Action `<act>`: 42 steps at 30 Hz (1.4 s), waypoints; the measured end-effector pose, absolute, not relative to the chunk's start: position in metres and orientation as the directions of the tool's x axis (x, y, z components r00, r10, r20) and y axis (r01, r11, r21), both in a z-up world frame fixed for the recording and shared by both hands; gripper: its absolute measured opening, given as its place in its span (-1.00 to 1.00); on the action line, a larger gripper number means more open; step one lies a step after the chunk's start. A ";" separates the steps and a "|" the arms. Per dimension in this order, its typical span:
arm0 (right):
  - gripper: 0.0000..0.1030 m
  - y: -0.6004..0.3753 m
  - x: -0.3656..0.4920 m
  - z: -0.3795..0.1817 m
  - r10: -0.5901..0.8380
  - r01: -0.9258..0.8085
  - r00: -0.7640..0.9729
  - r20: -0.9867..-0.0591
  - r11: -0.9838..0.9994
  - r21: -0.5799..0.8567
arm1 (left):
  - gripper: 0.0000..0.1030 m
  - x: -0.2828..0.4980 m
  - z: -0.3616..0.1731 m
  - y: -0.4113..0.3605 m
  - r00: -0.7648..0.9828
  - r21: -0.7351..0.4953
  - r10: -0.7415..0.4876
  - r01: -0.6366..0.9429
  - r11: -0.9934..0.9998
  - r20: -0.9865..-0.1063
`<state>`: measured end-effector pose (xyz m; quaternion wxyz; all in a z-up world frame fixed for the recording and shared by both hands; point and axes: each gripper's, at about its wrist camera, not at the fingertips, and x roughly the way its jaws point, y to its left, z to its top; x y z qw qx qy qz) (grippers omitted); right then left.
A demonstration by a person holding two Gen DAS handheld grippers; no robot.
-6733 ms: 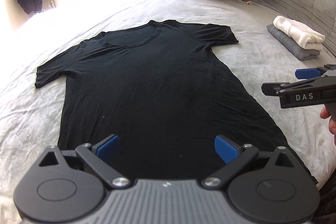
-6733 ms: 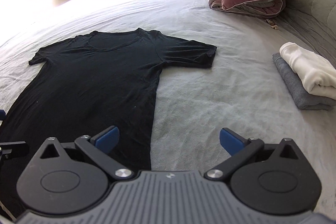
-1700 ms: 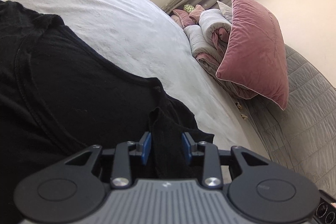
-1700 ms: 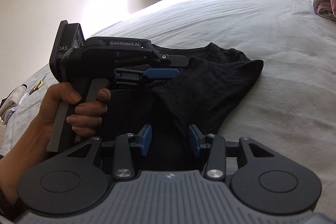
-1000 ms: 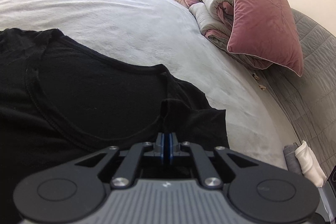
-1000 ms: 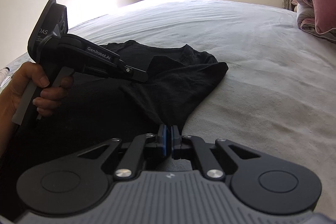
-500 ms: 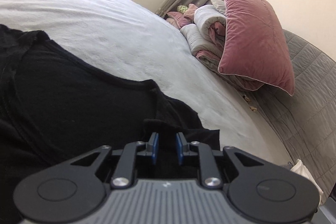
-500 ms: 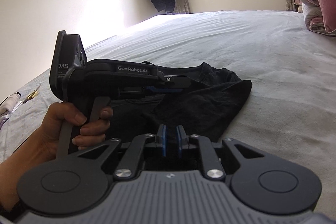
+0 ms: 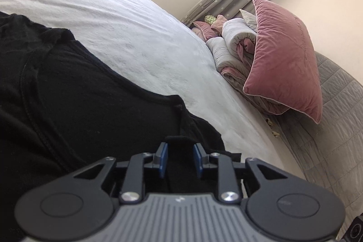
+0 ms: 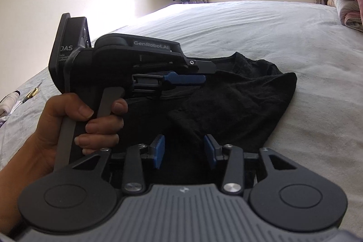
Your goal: Fold clothes
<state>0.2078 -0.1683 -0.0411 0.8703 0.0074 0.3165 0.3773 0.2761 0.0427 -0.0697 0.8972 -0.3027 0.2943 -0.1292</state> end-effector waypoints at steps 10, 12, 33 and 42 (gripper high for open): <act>0.05 -0.180 0.210 -0.036 0.652 -0.604 0.530 -0.542 0.739 0.299 | -0.12 0.265 -0.046 0.061 0.802 -0.636 -0.348 -0.051 0.770 -0.485; 0.13 -0.182 0.208 -0.031 0.633 -0.582 0.545 -0.549 0.757 0.295 | -0.09 0.261 -0.038 0.069 0.802 -0.633 -0.330 -0.077 0.770 -0.498; 0.35 -0.061 0.229 0.031 0.500 -0.497 0.608 -0.617 0.845 0.195 | 0.41 0.193 -0.001 0.282 0.741 -0.272 0.247 -0.503 0.820 -0.624; 0.35 -0.001 0.239 0.011 0.517 -0.515 0.682 -0.517 0.842 0.163 | 0.30 0.187 -0.029 0.311 0.762 -0.363 0.216 -0.511 0.779 -0.610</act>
